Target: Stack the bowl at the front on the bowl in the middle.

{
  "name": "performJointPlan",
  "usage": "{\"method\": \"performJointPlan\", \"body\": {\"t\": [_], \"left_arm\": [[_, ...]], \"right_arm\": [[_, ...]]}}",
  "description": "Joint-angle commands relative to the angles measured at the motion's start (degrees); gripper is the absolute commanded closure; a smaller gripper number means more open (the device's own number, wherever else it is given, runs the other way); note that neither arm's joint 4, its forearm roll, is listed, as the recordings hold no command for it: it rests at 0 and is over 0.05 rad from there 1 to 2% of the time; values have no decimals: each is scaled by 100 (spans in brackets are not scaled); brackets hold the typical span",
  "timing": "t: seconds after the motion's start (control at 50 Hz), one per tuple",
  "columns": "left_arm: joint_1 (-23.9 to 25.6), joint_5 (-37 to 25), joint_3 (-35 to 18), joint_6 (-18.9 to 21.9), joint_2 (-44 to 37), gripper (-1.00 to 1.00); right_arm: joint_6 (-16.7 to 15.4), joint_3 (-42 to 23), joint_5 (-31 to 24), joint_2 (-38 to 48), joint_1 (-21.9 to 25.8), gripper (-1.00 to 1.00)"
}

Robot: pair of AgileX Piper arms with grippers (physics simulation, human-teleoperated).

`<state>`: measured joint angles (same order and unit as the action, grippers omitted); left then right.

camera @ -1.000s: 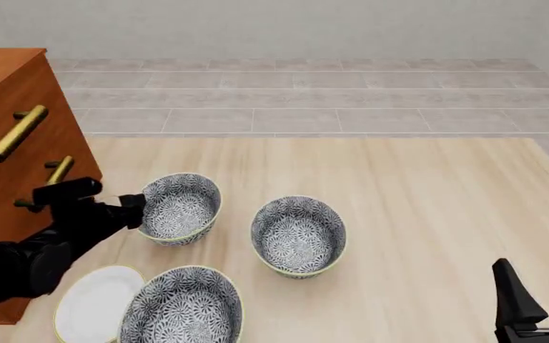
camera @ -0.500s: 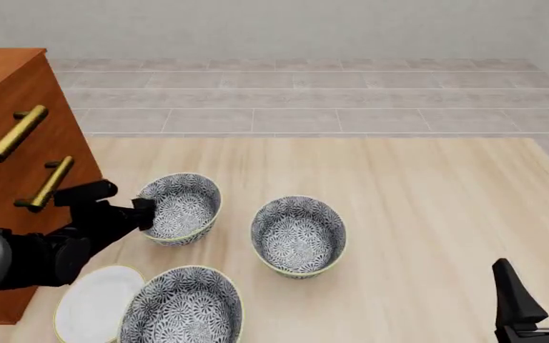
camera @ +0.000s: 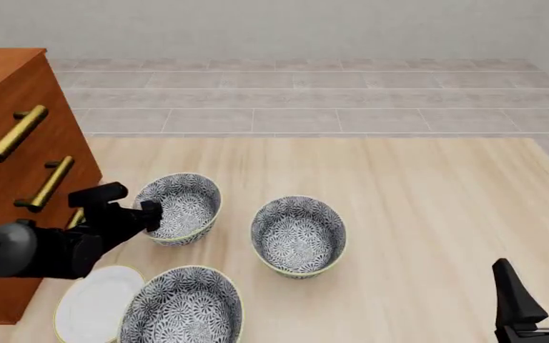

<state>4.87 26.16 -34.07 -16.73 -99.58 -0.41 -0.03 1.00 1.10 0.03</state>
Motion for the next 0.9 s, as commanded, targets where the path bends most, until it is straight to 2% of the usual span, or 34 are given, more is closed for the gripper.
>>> {"method": "performJointPlan", "body": {"t": [0.02, 0.34, 0.36, 0.68, 0.9], "left_arm": [[-24, 51, -124, 6, -262, -100], [28, 82, -254, -120, -539, -100], [-61, 100, -225, -57, -502, 100], [-52, -125, -132, -133, 37, 100], [64, -552, -204, -274, 661, 100]], "right_arm": [[-1, 0, 0, -1, 0, -100], [1, 0, 0, 0, 0, -100], [1, 0, 0, 1, 1, -100], [1, 0, 0, 1, 1, -100], [-1, 0, 0, -1, 0, -100]]}}
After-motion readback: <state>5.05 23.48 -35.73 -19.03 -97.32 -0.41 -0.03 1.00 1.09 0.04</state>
